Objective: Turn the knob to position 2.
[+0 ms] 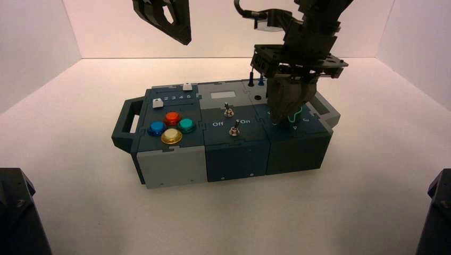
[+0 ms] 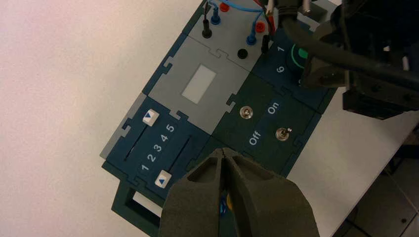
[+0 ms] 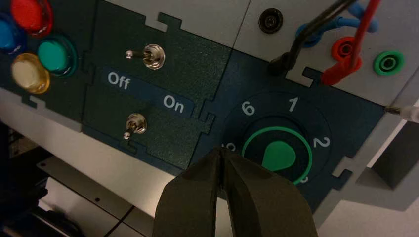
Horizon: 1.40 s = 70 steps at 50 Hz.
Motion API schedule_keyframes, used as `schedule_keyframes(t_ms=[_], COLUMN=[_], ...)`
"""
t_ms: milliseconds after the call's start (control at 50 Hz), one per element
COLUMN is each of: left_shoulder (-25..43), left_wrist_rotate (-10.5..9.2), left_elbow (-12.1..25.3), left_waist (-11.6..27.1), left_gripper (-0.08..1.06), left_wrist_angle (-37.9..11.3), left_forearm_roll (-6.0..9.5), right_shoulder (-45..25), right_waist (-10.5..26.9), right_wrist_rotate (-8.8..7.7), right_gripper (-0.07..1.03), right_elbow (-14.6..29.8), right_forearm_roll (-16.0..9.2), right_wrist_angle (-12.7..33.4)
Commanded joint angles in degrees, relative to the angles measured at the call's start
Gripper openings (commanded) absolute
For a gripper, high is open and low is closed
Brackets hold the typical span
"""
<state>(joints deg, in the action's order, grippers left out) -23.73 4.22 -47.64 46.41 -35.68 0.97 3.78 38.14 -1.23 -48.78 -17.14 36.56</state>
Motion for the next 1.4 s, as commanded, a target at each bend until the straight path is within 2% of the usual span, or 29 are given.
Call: schedule_keyframes(t_ms=[20,660,1400], left_shoulder=[-0.8,-1.0,-1.3], left_wrist_rotate=[0.53,0.53,0.62], left_elbow=[1.0,1.3,1.1], left_waist=[0.2,0.2,0.2], left_gripper=[-0.03,-0.03,-0.03], left_wrist_angle=[0.4,0.5,0.6], left_forearm_roll=[-0.09,-0.18,-0.18], right_shoulder=[2.5,4.1,5.5], right_waist=[0.3,-0.2,-3.1], right_wrist_rotate=[0.09,0.35,0.26], right_gripper=[-0.02,-0.02,-0.02], right_elbow=[0.4,-2.6,-3.8], right_forearm_roll=[-0.2,-0.2,1.3], right_wrist_angle=[0.5,0.9,1.4])
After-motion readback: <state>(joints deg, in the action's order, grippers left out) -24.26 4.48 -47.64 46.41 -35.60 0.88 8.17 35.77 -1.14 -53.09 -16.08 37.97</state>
